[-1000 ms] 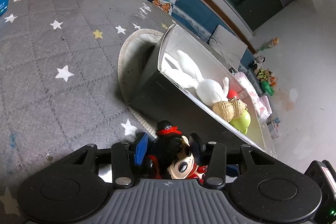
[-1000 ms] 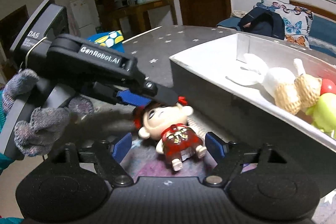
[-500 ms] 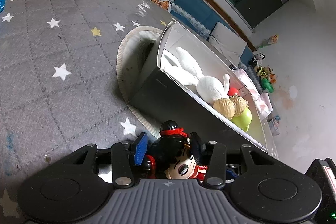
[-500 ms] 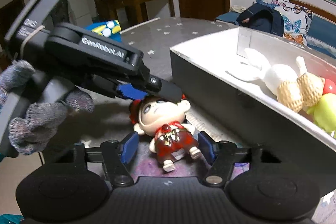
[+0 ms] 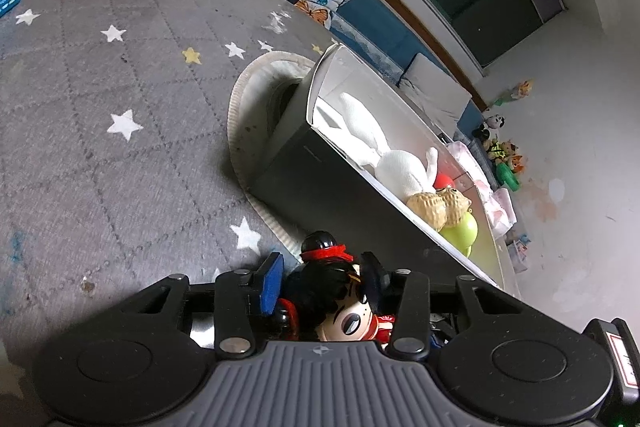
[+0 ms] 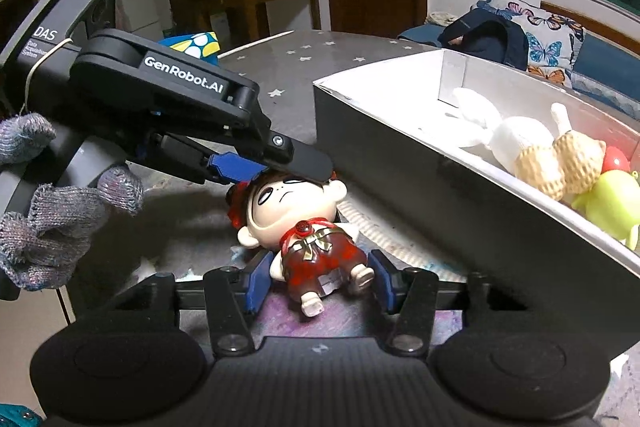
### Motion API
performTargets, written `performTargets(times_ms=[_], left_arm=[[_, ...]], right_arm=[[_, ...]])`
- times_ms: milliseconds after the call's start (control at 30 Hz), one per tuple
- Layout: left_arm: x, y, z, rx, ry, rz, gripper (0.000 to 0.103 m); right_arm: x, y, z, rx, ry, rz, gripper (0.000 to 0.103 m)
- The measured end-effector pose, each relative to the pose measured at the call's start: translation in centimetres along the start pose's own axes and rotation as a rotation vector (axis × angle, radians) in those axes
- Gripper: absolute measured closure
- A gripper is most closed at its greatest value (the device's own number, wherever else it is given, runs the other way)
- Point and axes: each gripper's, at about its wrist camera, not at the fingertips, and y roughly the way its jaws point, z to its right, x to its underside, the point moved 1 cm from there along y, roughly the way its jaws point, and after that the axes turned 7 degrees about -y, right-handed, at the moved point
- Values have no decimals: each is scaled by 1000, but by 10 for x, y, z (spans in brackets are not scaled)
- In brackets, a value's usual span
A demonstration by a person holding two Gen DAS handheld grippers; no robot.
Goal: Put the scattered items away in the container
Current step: 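Lift the doll with both grippers and carry it over the grey box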
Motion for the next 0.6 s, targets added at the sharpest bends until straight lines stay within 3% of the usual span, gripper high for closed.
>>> performTargets(times_ms=[333,600], left_arm=[[1,-28,28,49,29,71,59],[-30,-28,72,107,89,142,60]], right_arm=[[-13,-33,-8,44,-73,74,51],[-48,-56,16,122,-123,149,51]])
